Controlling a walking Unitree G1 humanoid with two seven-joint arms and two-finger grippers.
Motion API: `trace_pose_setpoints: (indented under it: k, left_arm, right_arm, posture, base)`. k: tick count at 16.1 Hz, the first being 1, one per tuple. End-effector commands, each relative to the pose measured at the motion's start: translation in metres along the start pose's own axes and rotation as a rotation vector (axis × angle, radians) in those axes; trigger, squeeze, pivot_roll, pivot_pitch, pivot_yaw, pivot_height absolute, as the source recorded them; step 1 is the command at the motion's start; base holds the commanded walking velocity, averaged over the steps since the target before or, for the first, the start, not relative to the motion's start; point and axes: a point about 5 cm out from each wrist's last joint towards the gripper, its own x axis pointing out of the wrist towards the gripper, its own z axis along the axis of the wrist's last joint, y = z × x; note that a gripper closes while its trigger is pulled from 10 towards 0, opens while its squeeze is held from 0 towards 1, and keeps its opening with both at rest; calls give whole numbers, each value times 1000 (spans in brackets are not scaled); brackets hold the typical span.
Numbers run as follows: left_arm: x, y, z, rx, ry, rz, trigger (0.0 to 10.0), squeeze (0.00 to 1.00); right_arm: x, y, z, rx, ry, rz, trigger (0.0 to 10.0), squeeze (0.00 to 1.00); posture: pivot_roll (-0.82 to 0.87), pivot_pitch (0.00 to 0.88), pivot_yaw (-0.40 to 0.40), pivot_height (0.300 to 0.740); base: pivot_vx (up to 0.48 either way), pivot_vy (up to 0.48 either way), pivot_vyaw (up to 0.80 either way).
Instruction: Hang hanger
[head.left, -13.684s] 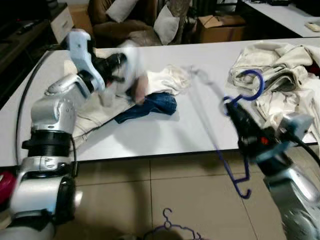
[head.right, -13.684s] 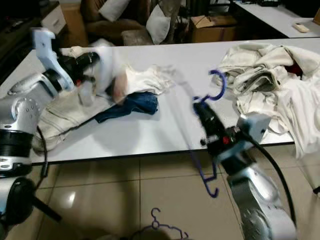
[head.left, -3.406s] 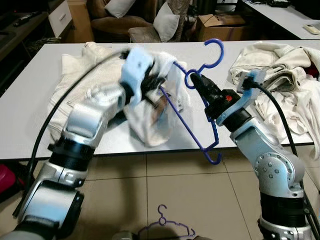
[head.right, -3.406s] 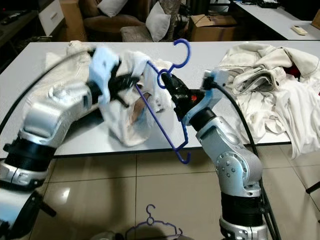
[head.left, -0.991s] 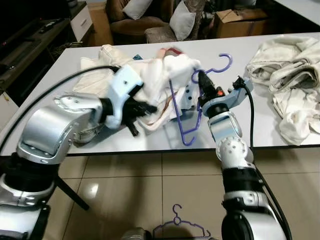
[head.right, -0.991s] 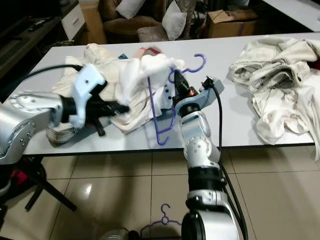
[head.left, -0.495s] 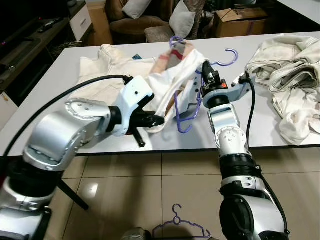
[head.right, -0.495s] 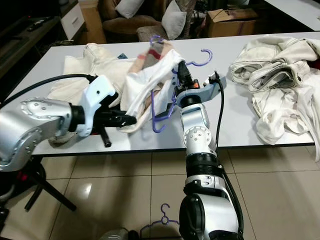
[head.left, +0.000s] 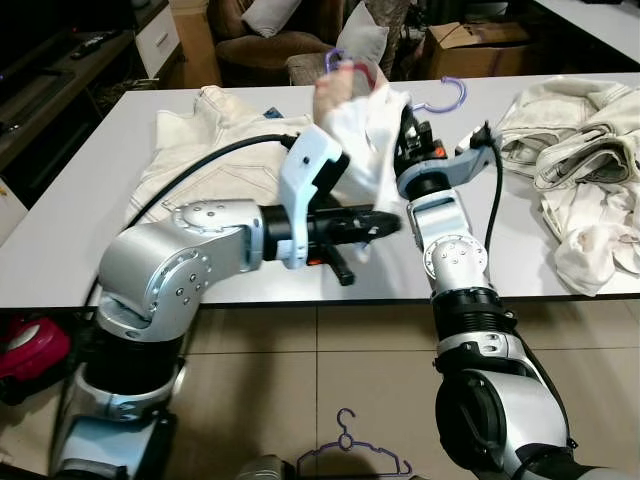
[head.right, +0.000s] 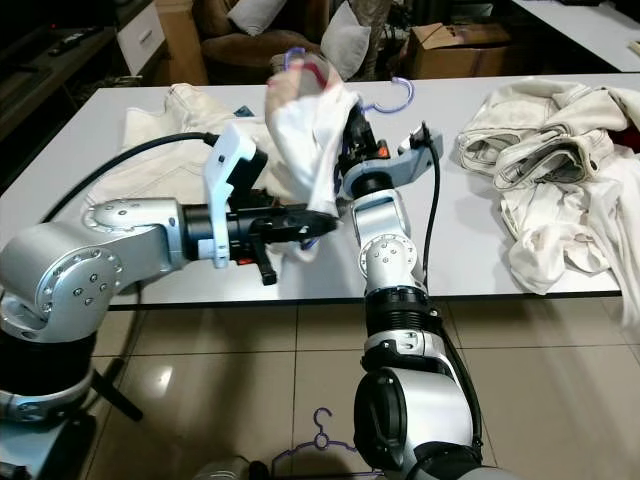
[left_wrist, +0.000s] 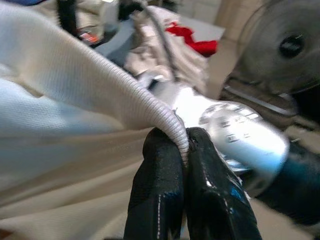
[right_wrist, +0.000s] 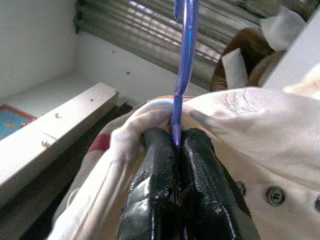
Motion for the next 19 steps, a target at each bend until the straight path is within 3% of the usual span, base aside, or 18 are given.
trace_pose_setpoints:
  k: [1, 3, 5, 7, 8, 10, 11, 12, 13, 16, 19]
  left_arm:
    - [1, -5, 3, -15, -23, -18, 0, 0]
    - [7, -7, 10, -85, -100, -35, 0, 0]
    - [10, -6, 19, -145, -175, -42, 0, 0]
    - [11, 1, 34, -234, -296, -29, 0, 0]
    - [11, 2, 40, -270, -337, -29, 0, 0]
    - [8, 7, 45, -281, -365, 4, 0, 0]
    - [7, 15, 42, -244, -331, 87, 0, 0]
    - [7, 31, 30, -126, -213, 269, 0, 0]
    - [9, 33, 25, -93, -176, 295, 0, 0]
    - [19, 25, 6, 3, -42, 281, 0, 0]
    - [26, 21, -4, 16, -16, 264, 0, 0]
  right_arm:
    - [9, 29, -31, 142, 27, 41, 10000, 0]
    - [14, 27, -27, 177, -8, 1, 10000, 0]
    - [14, 23, -33, 106, 13, -48, 10000, 0]
    - [5, 13, -58, -31, 130, -84, 10000, 0]
    - [2, 10, -63, -51, 144, -91, 10000, 0]
    - [-1, 5, -68, -55, 170, -118, 10000, 0]
    - [-2, 5, -69, -68, 190, -108, 10000, 0]
    - [-2, 9, -67, 17, 211, -95, 10000, 0]
    - [-1, 14, -61, 112, 198, -86, 10000, 0]
    - [6, 23, -37, 306, 129, -53, 10000, 0]
    - [9, 22, -19, 404, 74, -63, 10000, 0]
  posture:
    - [58, 0, 51, 740]
    - [52, 0, 49, 740]
    - [47, 0, 48, 740]
    - [39, 0, 47, 740]
    - [39, 0, 47, 740]
    - [34, 0, 47, 740]
    - [32, 0, 46, 740]
    - [17, 0, 47, 740]
    - [17, 0, 47, 740]
    - [-11, 0, 55, 740]
    - [-25, 0, 57, 740]
  base:
    - [0, 0, 0]
    - [0, 0, 0]
    - [0, 0, 0]
    - [0, 0, 0]
    - [0, 0, 0]
    - [0, 0, 0]
    - [0, 0, 0]
    - [0, 0, 0]
    - [0, 0, 0]
    - [0, 0, 0]
    - [0, 0, 0]
